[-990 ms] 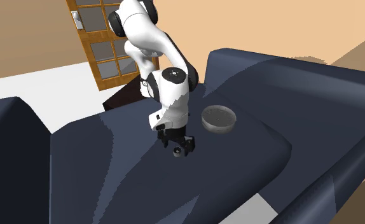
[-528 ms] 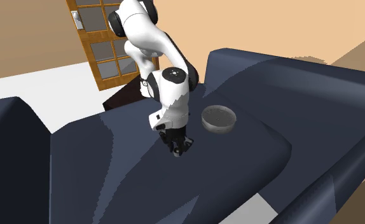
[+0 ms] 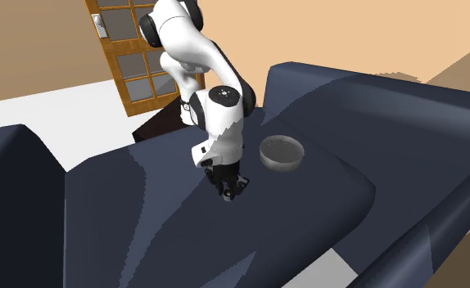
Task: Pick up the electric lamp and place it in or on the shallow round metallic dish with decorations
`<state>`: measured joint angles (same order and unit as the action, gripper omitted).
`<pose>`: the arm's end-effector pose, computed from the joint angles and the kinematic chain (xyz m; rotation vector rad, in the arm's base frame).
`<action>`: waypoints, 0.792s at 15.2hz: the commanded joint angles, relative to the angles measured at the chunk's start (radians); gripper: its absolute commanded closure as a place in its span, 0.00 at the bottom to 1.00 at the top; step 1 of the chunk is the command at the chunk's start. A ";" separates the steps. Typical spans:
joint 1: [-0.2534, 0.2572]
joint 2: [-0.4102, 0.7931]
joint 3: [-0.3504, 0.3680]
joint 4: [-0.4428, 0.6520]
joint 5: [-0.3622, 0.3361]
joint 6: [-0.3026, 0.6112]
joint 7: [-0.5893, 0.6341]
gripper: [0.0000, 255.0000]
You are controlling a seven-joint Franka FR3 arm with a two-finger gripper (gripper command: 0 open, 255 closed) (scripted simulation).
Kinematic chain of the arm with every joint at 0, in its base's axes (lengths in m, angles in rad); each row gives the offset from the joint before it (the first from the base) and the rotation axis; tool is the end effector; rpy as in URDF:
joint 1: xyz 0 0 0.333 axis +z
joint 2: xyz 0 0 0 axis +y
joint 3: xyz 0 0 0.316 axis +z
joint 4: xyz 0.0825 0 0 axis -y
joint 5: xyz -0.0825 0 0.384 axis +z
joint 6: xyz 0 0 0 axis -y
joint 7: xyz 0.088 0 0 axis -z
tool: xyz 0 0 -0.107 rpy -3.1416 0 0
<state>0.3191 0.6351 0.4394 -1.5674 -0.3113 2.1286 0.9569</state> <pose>0.5437 0.4345 0.2970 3.1284 -0.1662 0.0029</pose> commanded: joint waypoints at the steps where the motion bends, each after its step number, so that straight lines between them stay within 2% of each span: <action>1: -0.002 -0.011 0.003 0.004 0.005 -0.014 -0.003 1.00; 12: -0.011 -0.073 0.024 0.059 0.037 -0.126 -0.024 1.00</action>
<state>0.3081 0.5657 0.4621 -1.5175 -0.2764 2.0146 0.9346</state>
